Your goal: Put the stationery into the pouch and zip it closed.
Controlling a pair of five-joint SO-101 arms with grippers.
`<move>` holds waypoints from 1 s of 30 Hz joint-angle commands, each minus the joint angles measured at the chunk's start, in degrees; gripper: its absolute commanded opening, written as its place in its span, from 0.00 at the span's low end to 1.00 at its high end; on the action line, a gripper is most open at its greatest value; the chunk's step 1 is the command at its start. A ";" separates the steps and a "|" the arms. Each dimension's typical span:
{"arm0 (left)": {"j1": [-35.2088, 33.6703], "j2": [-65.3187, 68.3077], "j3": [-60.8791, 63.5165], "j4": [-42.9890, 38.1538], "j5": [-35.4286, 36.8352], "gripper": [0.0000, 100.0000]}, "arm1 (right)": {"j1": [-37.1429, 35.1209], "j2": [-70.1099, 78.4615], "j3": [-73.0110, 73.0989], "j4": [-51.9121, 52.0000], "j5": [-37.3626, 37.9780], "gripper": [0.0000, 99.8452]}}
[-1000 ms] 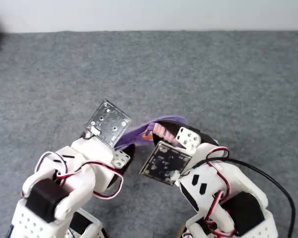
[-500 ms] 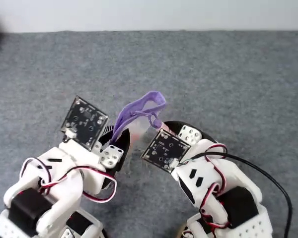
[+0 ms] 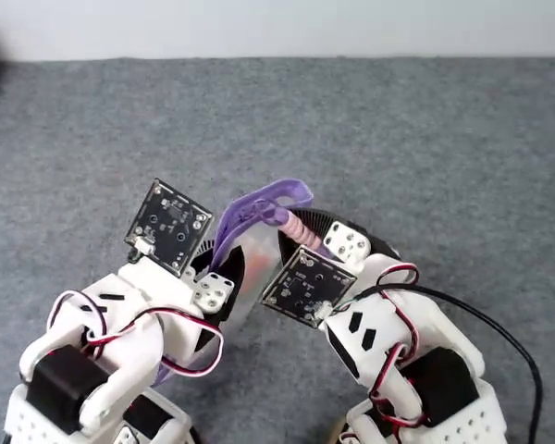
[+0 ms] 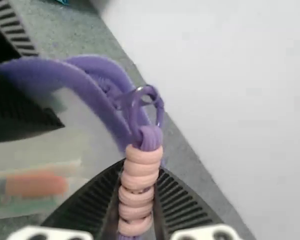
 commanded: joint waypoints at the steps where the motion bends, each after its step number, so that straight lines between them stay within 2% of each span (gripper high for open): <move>1: 0.00 -0.70 -0.57 -0.62 0.35 0.02 | -0.75 -1.01 -0.79 -2.86 -0.18 0.01; 5: -0.26 -0.70 -0.66 -0.62 0.44 0.12 | -0.75 -1.45 -0.79 -4.35 2.46 0.01; 9: -3.87 -0.70 -0.84 -0.70 0.44 0.24 | -0.84 -3.12 -0.70 -4.09 2.55 0.01; 18: -3.96 -0.35 -0.66 -2.29 0.26 0.21 | -0.92 -4.18 -0.70 -4.09 2.55 0.01; 24: -2.02 -0.26 -0.48 -4.04 0.35 0.21 | -6.37 -4.26 -0.79 -4.53 2.55 0.01; 30: -2.02 -0.62 0.92 -7.65 0.26 0.21 | -6.90 -4.26 -0.79 -4.62 2.64 0.01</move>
